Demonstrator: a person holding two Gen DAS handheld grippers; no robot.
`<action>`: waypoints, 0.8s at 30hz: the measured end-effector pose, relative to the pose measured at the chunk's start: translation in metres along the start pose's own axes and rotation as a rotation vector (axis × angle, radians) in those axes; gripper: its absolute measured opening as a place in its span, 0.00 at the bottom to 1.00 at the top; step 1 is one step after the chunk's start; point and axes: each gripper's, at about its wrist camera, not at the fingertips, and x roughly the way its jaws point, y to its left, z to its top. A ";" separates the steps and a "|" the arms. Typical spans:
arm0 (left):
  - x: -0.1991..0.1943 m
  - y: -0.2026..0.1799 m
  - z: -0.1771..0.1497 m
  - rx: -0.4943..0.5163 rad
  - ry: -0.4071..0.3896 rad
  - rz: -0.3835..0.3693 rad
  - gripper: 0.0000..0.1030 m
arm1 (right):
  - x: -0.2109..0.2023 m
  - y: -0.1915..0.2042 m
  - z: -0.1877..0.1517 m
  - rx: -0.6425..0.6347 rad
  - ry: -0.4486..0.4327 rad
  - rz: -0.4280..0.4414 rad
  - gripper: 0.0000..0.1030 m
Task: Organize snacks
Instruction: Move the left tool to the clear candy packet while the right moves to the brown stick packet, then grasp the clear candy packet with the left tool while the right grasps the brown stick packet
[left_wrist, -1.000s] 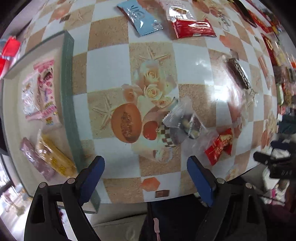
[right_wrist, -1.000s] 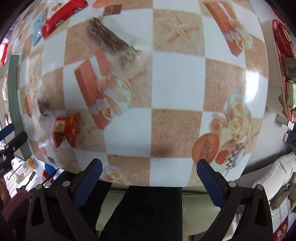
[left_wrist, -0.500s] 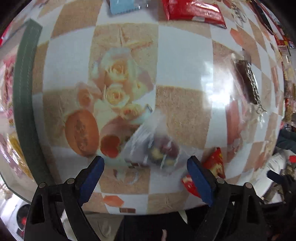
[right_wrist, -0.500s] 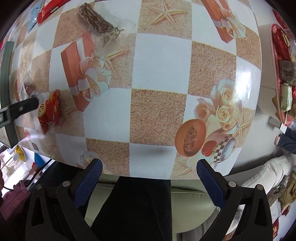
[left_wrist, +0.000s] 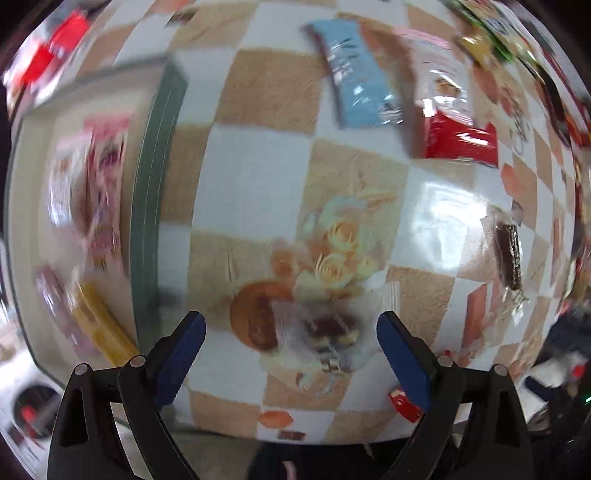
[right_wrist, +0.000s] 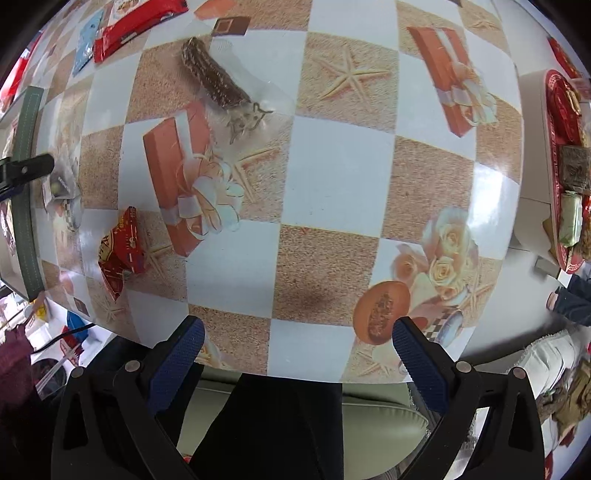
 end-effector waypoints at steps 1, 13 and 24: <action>0.001 0.004 -0.005 -0.023 0.001 -0.010 0.93 | -0.001 0.003 -0.003 -0.006 0.005 0.001 0.99; 0.027 -0.048 -0.069 0.764 -0.266 0.340 0.93 | 0.007 -0.010 -0.008 0.008 0.016 0.008 0.99; 0.031 -0.013 -0.004 0.354 -0.161 0.141 0.95 | -0.019 0.018 0.051 -0.087 -0.079 -0.030 0.99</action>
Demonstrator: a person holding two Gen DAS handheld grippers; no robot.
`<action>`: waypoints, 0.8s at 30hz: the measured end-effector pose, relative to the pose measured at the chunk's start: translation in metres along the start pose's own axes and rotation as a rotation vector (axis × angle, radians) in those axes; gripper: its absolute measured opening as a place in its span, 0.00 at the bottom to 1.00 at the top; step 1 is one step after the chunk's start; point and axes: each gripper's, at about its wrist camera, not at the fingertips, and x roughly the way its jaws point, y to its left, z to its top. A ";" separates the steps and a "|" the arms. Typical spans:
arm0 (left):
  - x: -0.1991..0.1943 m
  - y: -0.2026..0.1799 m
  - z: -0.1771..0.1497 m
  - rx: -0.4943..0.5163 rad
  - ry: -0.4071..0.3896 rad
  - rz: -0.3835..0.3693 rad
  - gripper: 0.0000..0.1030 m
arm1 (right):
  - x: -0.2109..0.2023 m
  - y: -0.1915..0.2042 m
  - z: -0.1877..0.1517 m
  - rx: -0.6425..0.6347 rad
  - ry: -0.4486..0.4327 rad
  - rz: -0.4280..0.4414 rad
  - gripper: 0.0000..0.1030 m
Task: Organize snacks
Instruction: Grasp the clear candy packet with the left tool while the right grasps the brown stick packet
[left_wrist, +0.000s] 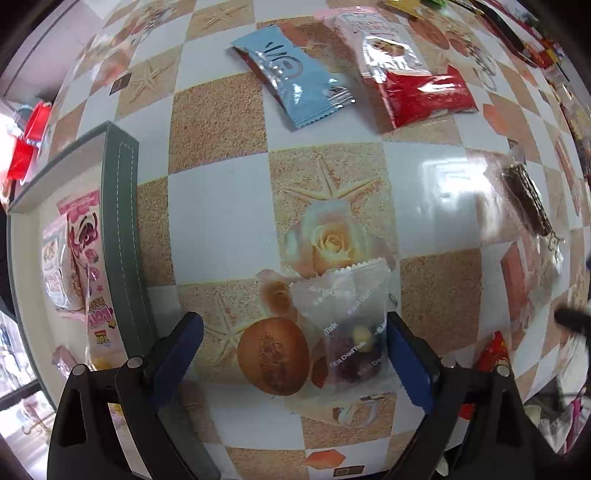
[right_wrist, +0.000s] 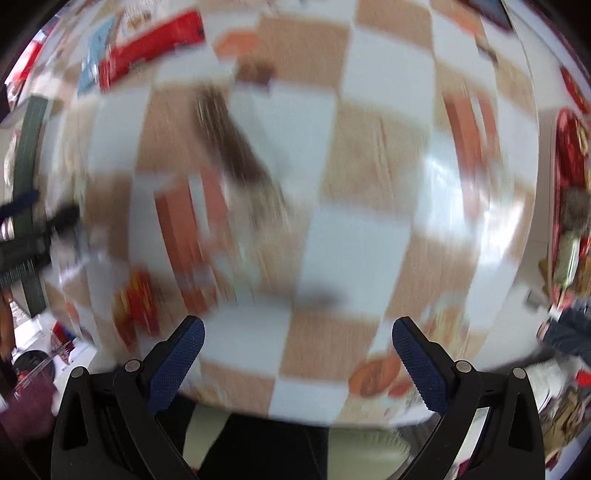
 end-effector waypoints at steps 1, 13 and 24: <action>-0.002 -0.005 0.001 0.015 -0.002 0.004 0.95 | -0.002 0.002 0.009 -0.008 -0.014 -0.005 0.99; 0.009 -0.027 0.008 -0.054 0.038 -0.033 1.00 | 0.014 0.032 0.065 -0.168 -0.071 -0.048 1.00; 0.001 -0.059 0.016 -0.019 0.058 -0.061 0.50 | 0.005 0.045 0.051 -0.149 -0.068 -0.042 0.64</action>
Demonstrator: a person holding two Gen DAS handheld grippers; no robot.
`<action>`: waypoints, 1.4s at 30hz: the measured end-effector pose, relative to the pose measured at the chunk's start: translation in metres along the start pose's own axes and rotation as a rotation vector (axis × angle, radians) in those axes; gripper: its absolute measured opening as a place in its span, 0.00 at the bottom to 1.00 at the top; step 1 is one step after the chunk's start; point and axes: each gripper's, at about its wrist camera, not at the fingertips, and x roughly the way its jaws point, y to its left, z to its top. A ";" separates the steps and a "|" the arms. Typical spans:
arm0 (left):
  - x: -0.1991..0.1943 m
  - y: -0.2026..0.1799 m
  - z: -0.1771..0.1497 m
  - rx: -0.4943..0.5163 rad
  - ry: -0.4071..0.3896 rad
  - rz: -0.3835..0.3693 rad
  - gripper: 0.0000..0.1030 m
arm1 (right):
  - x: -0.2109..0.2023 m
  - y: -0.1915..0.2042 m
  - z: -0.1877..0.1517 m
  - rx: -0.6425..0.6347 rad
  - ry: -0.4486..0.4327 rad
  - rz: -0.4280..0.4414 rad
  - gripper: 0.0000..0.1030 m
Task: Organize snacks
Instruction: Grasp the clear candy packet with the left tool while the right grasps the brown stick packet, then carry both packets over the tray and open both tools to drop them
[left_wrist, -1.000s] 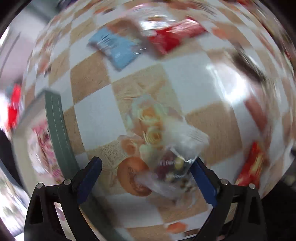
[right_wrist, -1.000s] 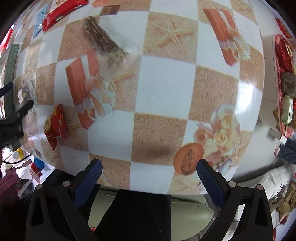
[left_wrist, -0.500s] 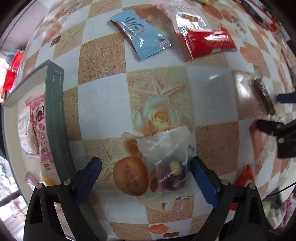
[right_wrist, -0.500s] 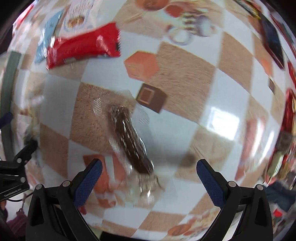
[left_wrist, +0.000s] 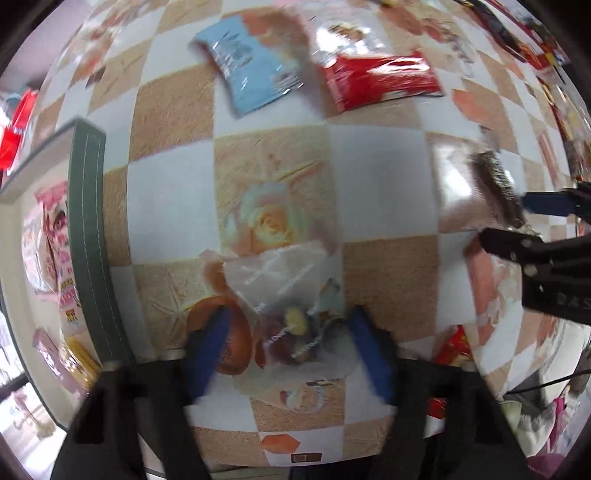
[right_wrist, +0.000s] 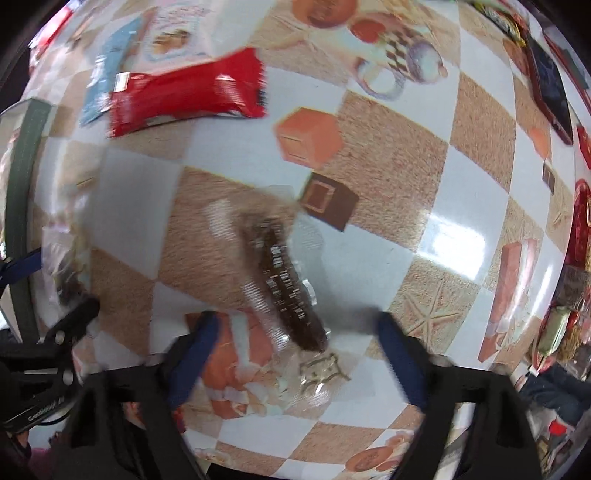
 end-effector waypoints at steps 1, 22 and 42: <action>-0.002 -0.001 0.000 0.008 -0.004 0.001 0.33 | -0.004 0.003 -0.002 -0.002 -0.009 -0.001 0.44; -0.096 0.047 -0.022 -0.060 -0.116 -0.014 0.29 | -0.055 -0.003 -0.051 0.176 -0.077 0.200 0.42; -0.107 0.116 -0.041 -0.255 -0.194 -0.023 0.29 | -0.055 0.009 -0.009 0.179 -0.087 0.162 0.87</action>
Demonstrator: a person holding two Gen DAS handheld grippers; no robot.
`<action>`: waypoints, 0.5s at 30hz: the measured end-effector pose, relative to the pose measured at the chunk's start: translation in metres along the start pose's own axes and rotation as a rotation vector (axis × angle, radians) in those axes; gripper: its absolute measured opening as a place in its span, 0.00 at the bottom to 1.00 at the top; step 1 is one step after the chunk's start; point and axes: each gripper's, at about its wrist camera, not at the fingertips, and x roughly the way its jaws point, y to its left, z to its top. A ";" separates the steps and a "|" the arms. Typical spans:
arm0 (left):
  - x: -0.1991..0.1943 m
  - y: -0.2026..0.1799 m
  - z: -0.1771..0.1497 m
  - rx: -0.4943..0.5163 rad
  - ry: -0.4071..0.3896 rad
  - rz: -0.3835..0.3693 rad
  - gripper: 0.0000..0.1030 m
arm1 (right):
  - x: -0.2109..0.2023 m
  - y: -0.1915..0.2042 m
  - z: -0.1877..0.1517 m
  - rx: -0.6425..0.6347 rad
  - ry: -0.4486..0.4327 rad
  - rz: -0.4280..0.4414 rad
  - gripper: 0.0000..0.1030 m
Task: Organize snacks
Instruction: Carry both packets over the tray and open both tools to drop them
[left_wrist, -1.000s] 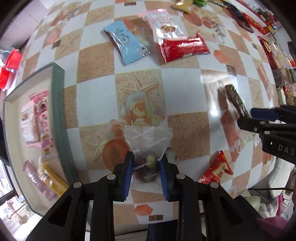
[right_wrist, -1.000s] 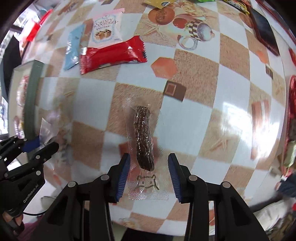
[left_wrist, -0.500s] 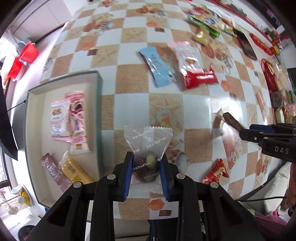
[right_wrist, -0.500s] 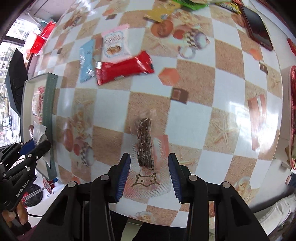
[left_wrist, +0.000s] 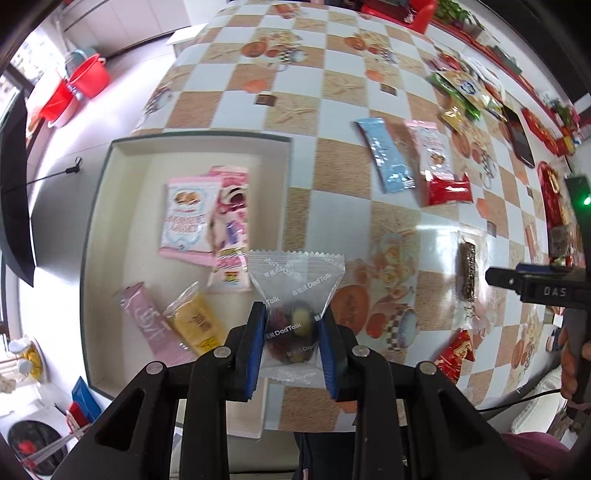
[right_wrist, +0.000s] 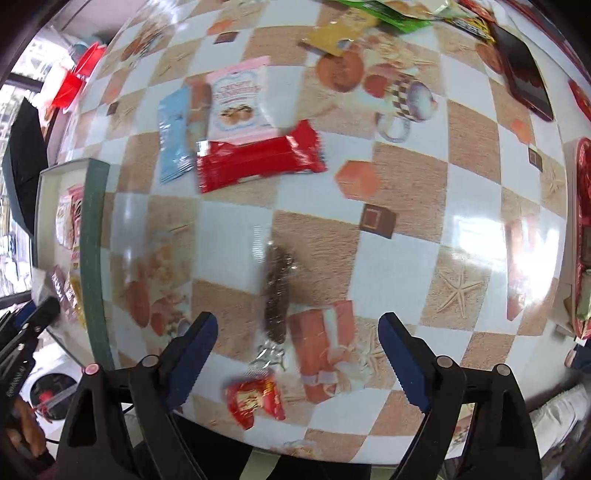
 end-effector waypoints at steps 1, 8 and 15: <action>-0.001 0.004 -0.001 -0.009 0.001 0.002 0.29 | 0.005 -0.002 0.000 0.006 0.015 -0.002 0.87; -0.009 0.033 -0.006 -0.051 0.001 0.040 0.29 | 0.048 0.010 0.005 0.000 0.091 -0.042 0.69; -0.003 0.069 -0.009 -0.126 0.014 0.068 0.29 | 0.039 0.042 0.005 -0.073 0.048 -0.102 0.26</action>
